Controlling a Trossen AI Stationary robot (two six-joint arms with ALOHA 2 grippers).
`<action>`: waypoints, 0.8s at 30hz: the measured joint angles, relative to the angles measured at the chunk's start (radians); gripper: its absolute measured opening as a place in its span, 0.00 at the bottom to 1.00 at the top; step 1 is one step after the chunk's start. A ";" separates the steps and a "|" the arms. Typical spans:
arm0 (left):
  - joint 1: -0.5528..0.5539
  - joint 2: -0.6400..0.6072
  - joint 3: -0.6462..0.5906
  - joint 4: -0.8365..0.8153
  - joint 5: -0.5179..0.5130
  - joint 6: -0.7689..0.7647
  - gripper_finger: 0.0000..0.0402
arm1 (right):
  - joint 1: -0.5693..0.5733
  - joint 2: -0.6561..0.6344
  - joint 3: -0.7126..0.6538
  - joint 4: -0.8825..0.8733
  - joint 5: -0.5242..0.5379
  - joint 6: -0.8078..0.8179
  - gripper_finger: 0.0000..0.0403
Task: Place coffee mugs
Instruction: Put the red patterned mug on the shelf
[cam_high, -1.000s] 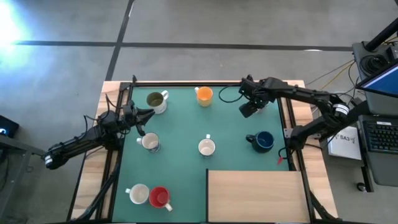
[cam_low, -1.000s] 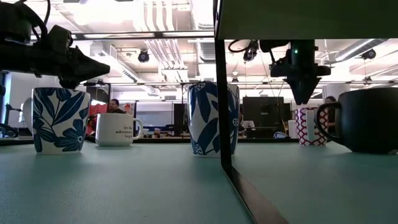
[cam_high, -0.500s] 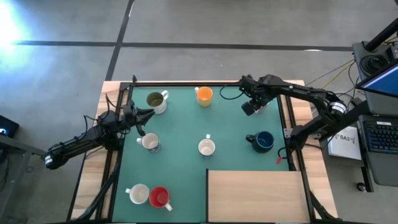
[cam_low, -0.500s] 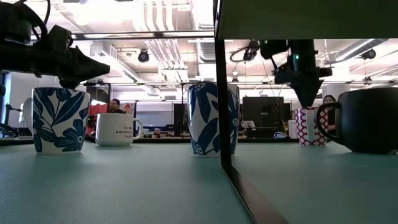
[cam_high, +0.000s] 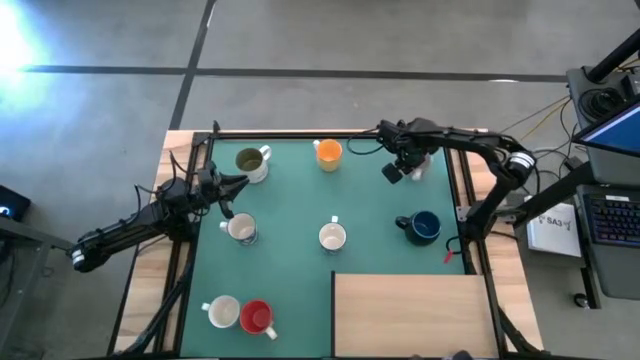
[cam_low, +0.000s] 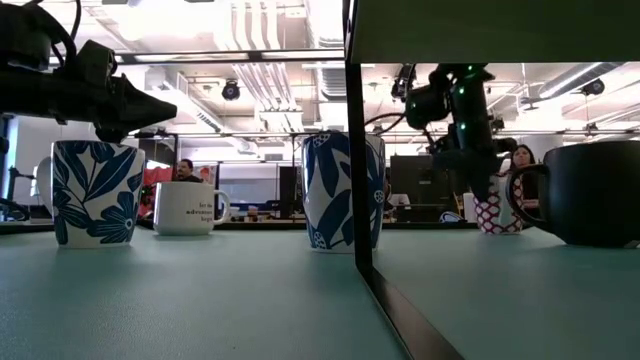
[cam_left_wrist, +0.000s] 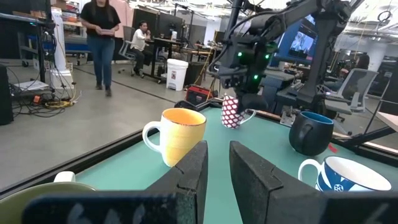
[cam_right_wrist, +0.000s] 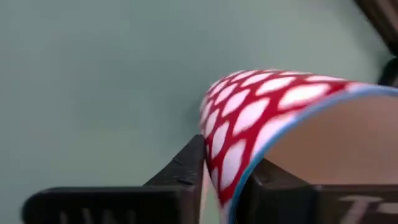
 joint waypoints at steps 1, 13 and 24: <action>0.000 0.000 0.000 0.000 0.000 0.000 0.12 | -0.001 0.007 0.000 0.002 -0.014 -0.005 0.06; 0.000 0.000 0.000 0.000 0.000 0.000 0.12 | 0.000 -0.131 0.037 -0.050 -0.196 0.010 0.03; 0.000 0.000 0.000 0.000 0.000 0.000 0.12 | 0.184 -0.343 0.111 -0.065 -0.274 0.299 0.03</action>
